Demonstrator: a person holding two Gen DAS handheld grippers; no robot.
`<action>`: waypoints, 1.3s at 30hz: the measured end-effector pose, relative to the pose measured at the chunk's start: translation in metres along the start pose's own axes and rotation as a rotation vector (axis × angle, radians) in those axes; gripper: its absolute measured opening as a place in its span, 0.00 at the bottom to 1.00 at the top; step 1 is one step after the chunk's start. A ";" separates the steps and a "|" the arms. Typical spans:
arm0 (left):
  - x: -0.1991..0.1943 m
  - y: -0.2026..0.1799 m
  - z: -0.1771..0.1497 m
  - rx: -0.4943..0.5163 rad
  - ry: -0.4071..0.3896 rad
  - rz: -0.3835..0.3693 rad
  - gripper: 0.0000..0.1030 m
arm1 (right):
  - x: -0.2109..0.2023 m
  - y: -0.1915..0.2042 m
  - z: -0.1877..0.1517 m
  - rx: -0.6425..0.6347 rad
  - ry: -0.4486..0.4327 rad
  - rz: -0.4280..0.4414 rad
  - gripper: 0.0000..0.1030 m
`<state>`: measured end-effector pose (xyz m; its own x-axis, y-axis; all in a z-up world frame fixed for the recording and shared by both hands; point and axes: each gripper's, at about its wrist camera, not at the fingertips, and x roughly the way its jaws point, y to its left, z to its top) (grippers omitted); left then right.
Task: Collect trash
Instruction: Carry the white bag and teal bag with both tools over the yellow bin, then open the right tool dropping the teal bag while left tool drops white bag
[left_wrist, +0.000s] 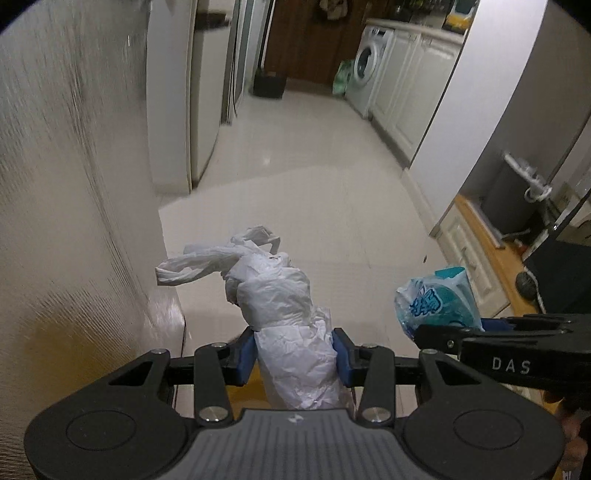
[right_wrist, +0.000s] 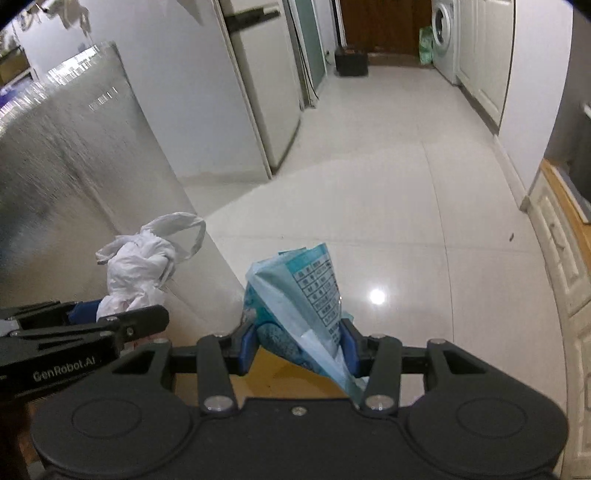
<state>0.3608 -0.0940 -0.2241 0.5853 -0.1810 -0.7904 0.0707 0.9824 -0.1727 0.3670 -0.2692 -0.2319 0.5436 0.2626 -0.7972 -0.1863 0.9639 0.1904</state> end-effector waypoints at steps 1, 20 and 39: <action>0.008 0.003 -0.002 -0.003 0.017 -0.002 0.43 | 0.009 -0.001 -0.003 0.000 0.011 -0.003 0.46; 0.124 0.056 -0.050 -0.098 0.237 -0.070 0.43 | 0.156 0.002 -0.037 -0.040 0.295 -0.026 0.46; 0.158 0.068 -0.059 -0.120 0.291 -0.045 0.44 | 0.204 0.017 -0.020 -0.058 0.390 -0.056 0.62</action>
<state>0.4106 -0.0581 -0.3958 0.3271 -0.2462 -0.9124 -0.0152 0.9640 -0.2656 0.4584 -0.2003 -0.4025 0.2043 0.1626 -0.9653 -0.2169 0.9691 0.1173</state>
